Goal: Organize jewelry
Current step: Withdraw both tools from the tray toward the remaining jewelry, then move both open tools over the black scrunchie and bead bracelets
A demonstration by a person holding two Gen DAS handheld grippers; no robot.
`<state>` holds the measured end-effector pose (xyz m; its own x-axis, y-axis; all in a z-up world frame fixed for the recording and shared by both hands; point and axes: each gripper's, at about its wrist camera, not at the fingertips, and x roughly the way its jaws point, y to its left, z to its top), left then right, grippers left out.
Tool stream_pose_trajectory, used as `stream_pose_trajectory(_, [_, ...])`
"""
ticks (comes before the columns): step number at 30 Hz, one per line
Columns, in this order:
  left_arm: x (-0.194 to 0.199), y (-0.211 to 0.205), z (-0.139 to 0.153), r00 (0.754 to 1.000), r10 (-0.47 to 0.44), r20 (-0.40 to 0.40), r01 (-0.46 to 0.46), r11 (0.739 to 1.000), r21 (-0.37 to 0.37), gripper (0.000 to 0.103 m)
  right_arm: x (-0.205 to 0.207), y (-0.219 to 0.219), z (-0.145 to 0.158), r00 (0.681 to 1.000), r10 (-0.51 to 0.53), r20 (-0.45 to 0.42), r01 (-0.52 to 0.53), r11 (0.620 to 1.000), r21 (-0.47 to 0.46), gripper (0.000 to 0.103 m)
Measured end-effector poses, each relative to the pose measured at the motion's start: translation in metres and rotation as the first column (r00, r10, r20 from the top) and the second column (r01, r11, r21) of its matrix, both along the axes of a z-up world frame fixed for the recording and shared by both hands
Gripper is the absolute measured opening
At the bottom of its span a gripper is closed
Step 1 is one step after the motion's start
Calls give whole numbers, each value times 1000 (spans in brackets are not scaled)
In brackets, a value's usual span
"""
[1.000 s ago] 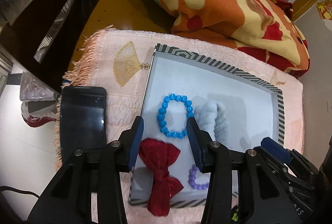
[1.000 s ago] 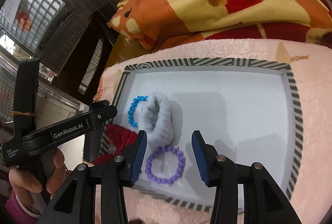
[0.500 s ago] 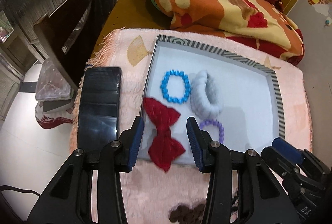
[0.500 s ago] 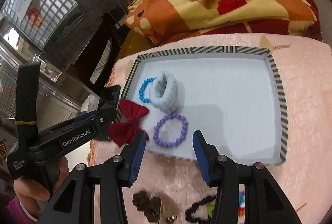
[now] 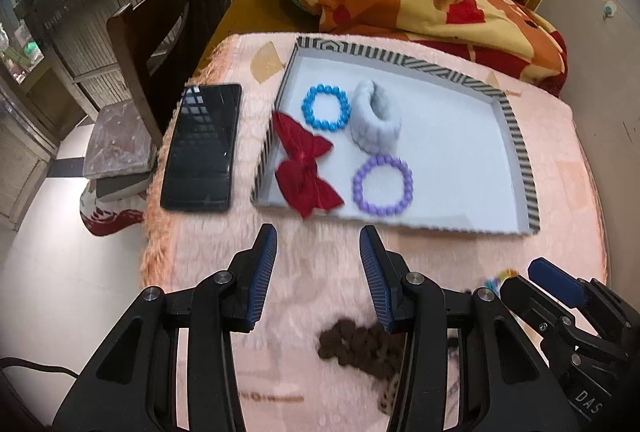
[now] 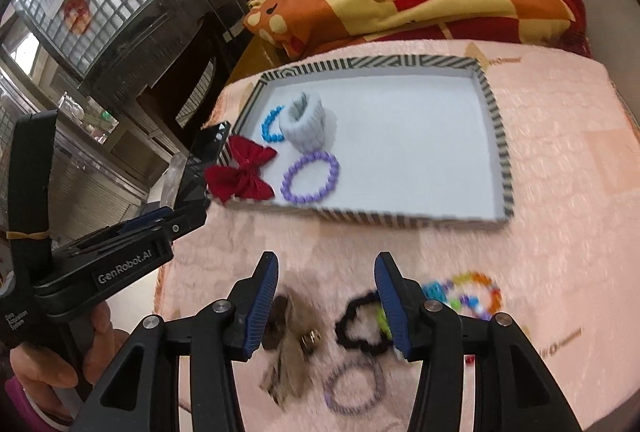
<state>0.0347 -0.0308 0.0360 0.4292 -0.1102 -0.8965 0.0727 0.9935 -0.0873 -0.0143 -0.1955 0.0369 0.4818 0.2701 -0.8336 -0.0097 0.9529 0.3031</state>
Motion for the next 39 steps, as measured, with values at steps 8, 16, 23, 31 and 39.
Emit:
stream_pose_trajectory(8, [-46,-6,-1,1000,1,3,-1,1000,-3,42,-39,-9,-5,1000,-12,-7,12,1000,2,48])
stream_pose_trajectory(16, [-77,-10,-3,1000,2,-2,-2,1000,-7,43,-65,-11,-11,1000,-7,-12,7,1000,2,49])
stream_pose_trajectory(23, [-92,-14,-6,1000,-4,-4,4,1000,-3,43,-75,-10,-12,1000,11,-16,-11,1000,-7,49])
stream_pose_trajectory(31, [-99,-14,-8,1000,-5,-10,5,1000,-3,43,-80,-15,-14,1000,7,-19,-7,1000,-10,49])
stream_pose_trajectory(39, [-101,-12,-13,1000,-1,-27,1,1000,0,43,-83,-17,-18,999,12,-29,-12,1000,-11,50])
